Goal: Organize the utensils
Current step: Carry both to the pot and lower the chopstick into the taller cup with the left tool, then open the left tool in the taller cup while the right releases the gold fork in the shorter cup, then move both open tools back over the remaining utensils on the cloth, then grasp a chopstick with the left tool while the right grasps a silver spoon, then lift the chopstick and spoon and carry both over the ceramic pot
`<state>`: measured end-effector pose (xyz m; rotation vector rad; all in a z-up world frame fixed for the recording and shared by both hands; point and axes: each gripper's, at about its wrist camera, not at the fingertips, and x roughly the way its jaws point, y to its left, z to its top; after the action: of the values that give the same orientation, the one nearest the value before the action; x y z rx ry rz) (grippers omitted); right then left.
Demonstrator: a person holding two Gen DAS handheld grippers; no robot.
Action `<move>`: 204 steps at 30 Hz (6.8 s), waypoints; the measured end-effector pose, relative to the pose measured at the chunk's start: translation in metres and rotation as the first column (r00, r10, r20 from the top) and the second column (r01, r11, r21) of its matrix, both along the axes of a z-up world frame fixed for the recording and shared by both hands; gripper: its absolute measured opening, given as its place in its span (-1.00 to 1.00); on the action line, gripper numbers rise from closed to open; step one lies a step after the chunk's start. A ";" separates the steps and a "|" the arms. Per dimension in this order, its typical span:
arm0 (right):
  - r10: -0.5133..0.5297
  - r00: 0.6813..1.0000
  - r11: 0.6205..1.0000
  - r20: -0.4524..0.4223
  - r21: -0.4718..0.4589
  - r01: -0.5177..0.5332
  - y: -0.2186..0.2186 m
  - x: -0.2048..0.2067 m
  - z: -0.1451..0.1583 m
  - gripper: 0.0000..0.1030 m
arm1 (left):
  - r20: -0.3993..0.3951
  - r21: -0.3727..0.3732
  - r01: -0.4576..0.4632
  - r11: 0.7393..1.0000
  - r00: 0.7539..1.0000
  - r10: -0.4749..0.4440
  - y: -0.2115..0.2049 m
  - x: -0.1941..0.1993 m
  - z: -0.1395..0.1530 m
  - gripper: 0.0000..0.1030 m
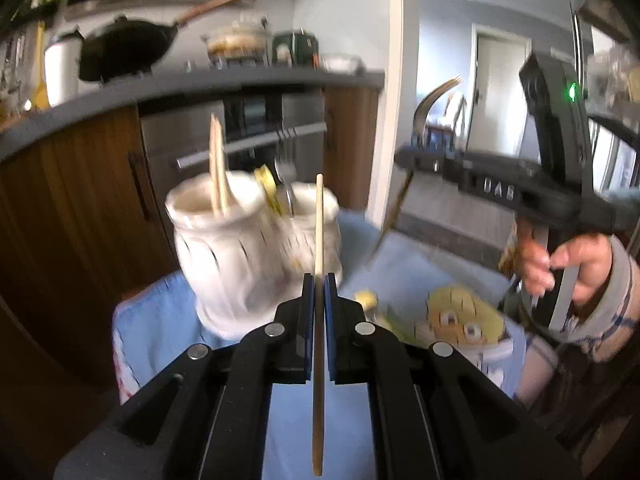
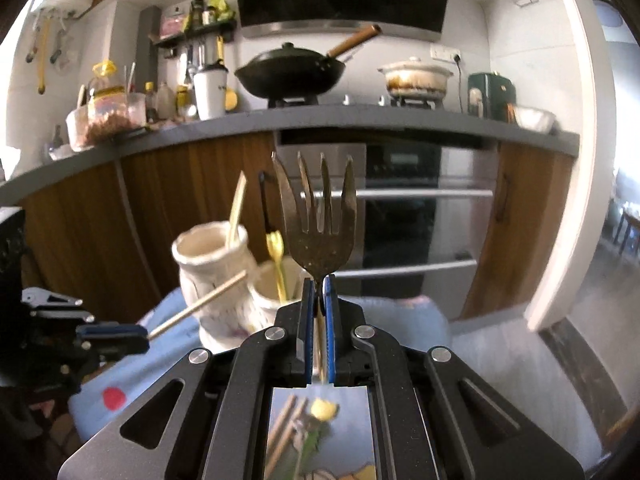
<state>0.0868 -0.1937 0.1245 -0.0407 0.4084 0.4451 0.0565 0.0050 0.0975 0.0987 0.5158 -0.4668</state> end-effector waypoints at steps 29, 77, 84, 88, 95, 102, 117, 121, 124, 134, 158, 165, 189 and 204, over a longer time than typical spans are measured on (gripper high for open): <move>0.016 0.998 0.989 0.064 0.148 -0.025 0.033 0.079 0.032 -0.88 | 0.267 -0.423 -0.115 0.899 0.932 0.245 0.042 0.120 0.016 -0.91; -0.031 0.996 0.995 -0.080 0.088 0.038 0.024 0.098 -0.027 -0.14 | 0.135 -0.177 -0.299 0.938 0.936 0.324 0.051 0.086 0.000 -0.07; -0.021 1.000 0.996 -0.002 0.082 0.021 0.014 0.057 -0.016 0.77 | 0.156 -0.133 -0.314 0.940 0.930 0.332 0.046 0.070 0.012 0.44; -0.028 0.999 0.998 0.045 0.063 0.025 0.010 0.031 -0.012 0.90 | 0.171 -0.142 -0.310 0.940 0.928 0.332 0.045 0.056 0.018 0.72; -0.082 0.995 0.996 0.052 -0.029 0.084 0.001 0.003 -0.025 0.90 | 0.172 -0.117 -0.307 0.944 0.930 0.324 0.037 0.034 0.021 0.89; -0.113 0.993 0.991 0.035 -0.074 0.116 -0.012 -0.017 -0.044 0.90 | 0.140 -0.094 -0.281 0.955 0.946 0.292 0.029 0.014 0.011 0.89; -0.096 0.995 0.993 -0.023 -0.077 0.094 -0.032 -0.034 -0.078 0.90 | 0.017 -0.011 -0.256 0.967 0.966 0.256 0.017 0.004 -0.036 0.89; -0.070 0.996 0.992 -0.056 -0.107 0.064 -0.030 -0.036 -0.085 0.90 | -0.011 0.005 -0.248 0.969 0.969 0.248 0.015 0.004 -0.045 0.89; -0.064 0.992 0.992 -0.104 -0.118 0.051 -0.032 -0.035 -0.091 0.90 | -0.041 0.012 -0.245 0.969 0.969 0.246 0.013 0.004 -0.052 0.89; -0.029 0.955 0.983 -0.296 -0.180 -0.026 -0.021 -0.025 -0.124 0.87 | -0.128 0.048 -0.195 0.980 0.971 0.199 -0.002 0.006 -0.082 0.89; -0.007 0.924 0.972 -0.382 -0.218 -0.083 0.026 0.002 -0.143 -0.78 | -0.164 0.052 -0.165 0.985 0.971 0.172 -0.008 0.008 -0.094 0.89; 0.022 0.937 0.982 -0.348 -0.170 -0.086 0.013 -0.004 -0.132 -0.92 | -0.196 0.066 -0.138 0.988 0.969 0.149 -0.030 0.011 -0.097 0.89; 0.093 0.961 0.995 -0.259 -0.008 -0.098 -0.035 -0.016 -0.110 -0.92 | -0.344 0.239 -0.104 0.966 0.921 0.184 -0.103 0.031 -0.124 -0.19; 0.153 0.981 0.988 -0.119 0.049 -0.148 -0.035 -0.036 -0.085 -0.93 | -0.393 0.259 -0.028 0.965 0.910 0.132 -0.073 0.044 -0.117 -0.88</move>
<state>0.0512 -0.2289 0.0392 -0.0055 0.5189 0.6070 0.1002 -0.0683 -0.0200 0.2225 0.9873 -0.3389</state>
